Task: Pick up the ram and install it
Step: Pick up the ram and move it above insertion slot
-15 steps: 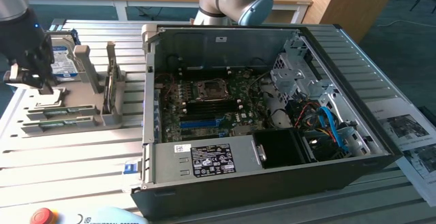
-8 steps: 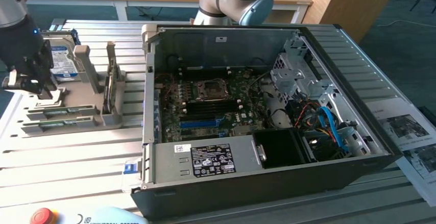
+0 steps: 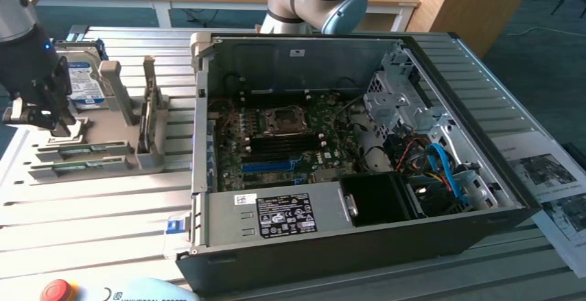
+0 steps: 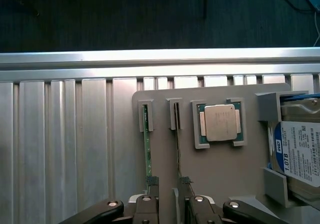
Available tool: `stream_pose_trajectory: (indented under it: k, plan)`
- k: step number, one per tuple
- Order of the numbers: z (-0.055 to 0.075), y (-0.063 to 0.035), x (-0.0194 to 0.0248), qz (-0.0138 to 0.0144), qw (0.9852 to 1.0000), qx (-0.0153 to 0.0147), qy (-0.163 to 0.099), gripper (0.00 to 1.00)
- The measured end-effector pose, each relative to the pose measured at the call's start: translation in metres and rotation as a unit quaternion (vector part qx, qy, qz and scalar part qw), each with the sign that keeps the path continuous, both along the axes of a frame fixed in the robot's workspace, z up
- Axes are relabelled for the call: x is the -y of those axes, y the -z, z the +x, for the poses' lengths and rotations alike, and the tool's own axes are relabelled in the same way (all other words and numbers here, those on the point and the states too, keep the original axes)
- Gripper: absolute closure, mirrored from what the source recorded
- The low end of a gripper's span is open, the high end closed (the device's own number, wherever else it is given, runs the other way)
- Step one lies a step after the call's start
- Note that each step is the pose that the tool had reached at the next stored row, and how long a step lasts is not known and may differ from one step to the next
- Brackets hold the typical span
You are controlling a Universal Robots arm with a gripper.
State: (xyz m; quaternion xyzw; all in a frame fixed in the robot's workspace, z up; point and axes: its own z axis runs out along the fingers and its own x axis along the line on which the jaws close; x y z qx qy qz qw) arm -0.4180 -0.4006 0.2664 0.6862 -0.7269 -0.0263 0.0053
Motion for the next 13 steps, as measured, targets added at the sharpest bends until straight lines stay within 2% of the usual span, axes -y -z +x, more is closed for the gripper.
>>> stream_pose_trajectory:
  k: [9,13]
  plan:
    - [0.000,0.0124,0.0006,0.0000,1.0000,0.0001,0.000,0.70]
    - [0.000,0.0132,0.0007,0.0000,1.0000,0.0000,0.000,0.70]
